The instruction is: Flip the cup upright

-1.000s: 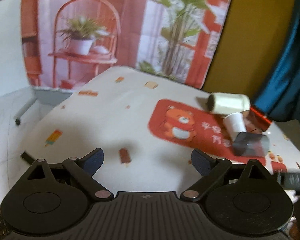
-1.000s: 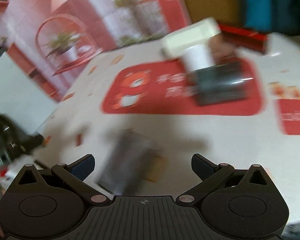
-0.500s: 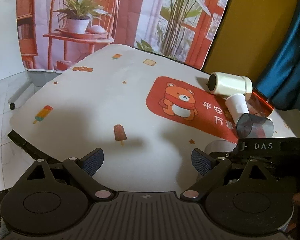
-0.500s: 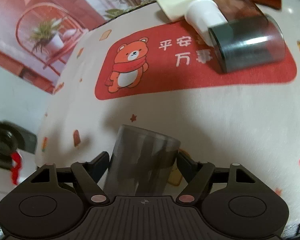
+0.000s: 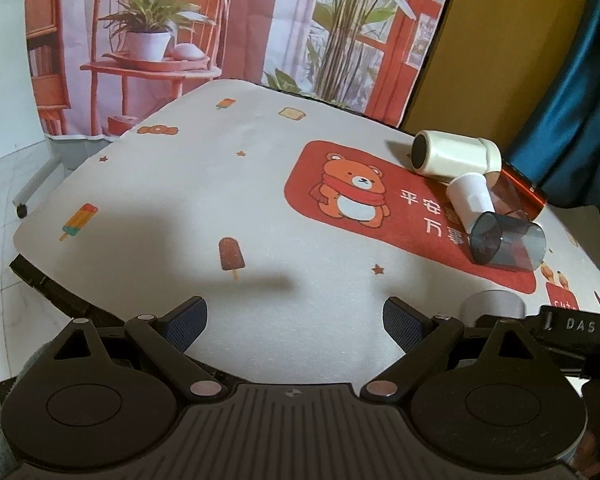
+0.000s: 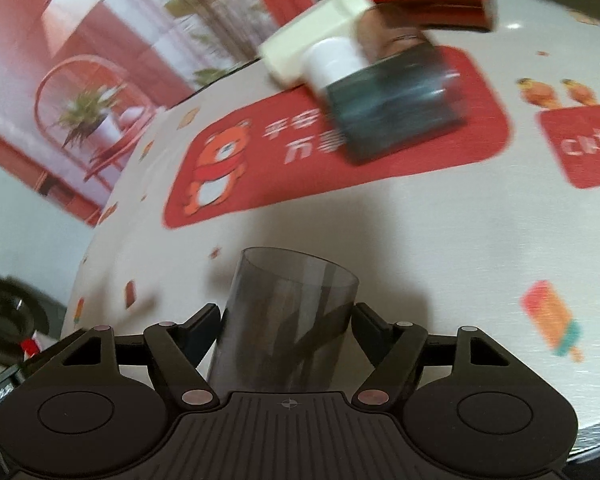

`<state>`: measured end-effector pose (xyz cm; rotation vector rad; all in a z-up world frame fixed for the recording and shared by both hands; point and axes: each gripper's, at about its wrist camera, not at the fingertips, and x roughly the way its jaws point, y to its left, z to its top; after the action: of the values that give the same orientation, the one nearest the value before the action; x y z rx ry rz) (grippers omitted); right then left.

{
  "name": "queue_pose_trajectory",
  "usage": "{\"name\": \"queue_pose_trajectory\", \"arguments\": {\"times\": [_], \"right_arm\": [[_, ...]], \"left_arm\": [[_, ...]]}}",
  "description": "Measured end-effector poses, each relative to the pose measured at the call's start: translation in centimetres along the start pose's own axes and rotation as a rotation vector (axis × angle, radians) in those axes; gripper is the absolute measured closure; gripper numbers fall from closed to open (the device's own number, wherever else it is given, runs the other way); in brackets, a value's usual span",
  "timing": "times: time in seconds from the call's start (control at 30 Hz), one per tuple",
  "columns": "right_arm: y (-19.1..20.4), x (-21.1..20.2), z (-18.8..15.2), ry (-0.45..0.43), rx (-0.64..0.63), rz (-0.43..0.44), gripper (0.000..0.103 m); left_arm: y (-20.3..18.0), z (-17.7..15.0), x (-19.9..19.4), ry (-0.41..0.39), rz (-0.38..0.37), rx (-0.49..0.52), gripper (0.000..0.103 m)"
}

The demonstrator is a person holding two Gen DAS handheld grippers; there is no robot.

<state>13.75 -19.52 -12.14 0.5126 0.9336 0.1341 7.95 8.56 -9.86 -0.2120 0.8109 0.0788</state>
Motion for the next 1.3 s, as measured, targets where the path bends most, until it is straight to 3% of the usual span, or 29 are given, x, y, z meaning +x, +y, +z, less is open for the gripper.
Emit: {"name": "queue_pose_trajectory", "arguments": {"times": [0.17,0.37,0.6,0.77,1.03,1.3], "right_arm": [[-2.7,-1.3,0.8,-0.062,0.023,-0.068,0.034],[-2.9,-2.4,0.4,-0.127,-0.119,-0.227,0.035],[-0.8,-4.3,-1.5,-0.235,-0.296,-0.246,0.035],[1.0,-4.6,-2.6,-0.303,-0.456,-0.323,0.037],[1.5,-4.1,-3.2,-0.359,-0.541,-0.394,0.038],[1.1,-3.9,-3.3,-0.328,-0.528,-0.396,0.038]], "left_arm": [[-0.8,-0.3,0.1,0.015,-0.012,0.039,0.006],[-1.2,-0.5,0.2,0.026,-0.013,0.071,0.006],[-1.3,-0.6,0.1,0.031,-0.008,0.082,0.005],[-1.3,-0.6,0.1,0.031,-0.007,0.082,0.005],[-1.3,-0.5,0.3,0.038,-0.002,0.085,0.004],[-1.4,-0.6,0.4,0.04,0.003,0.09,0.004]]}}
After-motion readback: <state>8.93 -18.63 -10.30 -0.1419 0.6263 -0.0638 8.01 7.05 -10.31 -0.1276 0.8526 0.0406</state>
